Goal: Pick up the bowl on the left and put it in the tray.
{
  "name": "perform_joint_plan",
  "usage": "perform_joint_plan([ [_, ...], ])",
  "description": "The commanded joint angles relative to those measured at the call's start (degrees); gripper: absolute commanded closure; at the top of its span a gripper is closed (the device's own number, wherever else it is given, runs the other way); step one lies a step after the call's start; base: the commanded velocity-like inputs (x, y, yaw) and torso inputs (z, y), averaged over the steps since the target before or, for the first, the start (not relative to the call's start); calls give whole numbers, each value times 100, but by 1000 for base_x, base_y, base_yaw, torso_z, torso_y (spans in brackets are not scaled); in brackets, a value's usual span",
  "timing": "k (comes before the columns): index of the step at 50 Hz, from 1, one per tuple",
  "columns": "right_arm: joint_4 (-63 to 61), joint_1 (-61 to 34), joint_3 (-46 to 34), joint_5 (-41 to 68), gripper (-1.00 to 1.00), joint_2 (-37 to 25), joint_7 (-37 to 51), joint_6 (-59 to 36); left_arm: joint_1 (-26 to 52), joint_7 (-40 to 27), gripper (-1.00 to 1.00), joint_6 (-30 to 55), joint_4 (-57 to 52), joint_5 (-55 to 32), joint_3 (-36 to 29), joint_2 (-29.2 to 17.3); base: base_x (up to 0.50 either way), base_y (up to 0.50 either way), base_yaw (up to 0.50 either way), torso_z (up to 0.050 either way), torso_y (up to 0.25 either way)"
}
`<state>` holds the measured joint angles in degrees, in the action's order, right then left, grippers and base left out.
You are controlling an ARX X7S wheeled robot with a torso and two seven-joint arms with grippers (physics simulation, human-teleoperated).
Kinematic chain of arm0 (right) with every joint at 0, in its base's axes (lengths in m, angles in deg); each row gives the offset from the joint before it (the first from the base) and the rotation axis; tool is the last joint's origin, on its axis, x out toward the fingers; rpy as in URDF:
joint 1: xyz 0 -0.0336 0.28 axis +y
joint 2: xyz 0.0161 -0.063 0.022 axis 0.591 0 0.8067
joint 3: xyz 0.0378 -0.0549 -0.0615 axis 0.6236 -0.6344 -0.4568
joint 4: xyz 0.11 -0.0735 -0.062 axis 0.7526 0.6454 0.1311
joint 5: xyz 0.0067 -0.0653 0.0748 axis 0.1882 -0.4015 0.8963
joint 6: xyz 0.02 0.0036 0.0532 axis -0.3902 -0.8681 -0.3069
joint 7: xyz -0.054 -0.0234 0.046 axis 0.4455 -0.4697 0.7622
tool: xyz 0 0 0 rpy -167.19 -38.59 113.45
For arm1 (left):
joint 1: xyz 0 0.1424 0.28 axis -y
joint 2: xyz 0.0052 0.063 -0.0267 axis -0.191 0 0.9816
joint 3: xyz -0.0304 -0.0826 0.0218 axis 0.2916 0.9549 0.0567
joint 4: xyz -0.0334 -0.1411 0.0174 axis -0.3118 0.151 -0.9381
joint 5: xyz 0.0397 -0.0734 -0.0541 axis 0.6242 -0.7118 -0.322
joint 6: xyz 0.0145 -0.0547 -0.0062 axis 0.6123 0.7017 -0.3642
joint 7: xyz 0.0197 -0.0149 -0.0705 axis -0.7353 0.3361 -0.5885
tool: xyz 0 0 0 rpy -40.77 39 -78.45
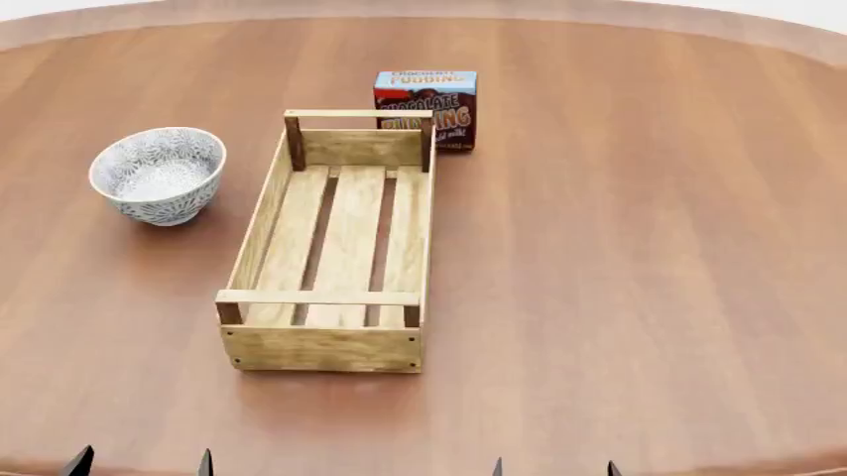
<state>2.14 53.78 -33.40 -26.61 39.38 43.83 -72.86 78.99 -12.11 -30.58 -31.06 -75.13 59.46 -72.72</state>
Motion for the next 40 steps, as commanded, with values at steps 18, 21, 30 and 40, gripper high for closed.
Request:
perform_joint_plan([
  [18, -69, 14, -392, 330, -100, -335, 421, 44, 42, -753, -100, 17, -46, -159, -311, -291, 0, 0, 0, 0, 0],
  [21, 10, -69, -1056, 870, -100, -863, 1066, 182, 29, -490, -100, -13, -54, 90, -49, -60, 0, 0, 0, 0, 0],
  [30, -112, -35, -1063, 1165, -100, -946, 888, 170, 41, -751, -100, 73, -93, 62, -280, -247, 0, 0, 0, 0, 0],
  [40, -114, -3, -1113, 1195, -100, -993, 847, 303, 32, -862, -100, 33, -57, -12, -416, -355, 0, 302, 0, 0, 0],
])
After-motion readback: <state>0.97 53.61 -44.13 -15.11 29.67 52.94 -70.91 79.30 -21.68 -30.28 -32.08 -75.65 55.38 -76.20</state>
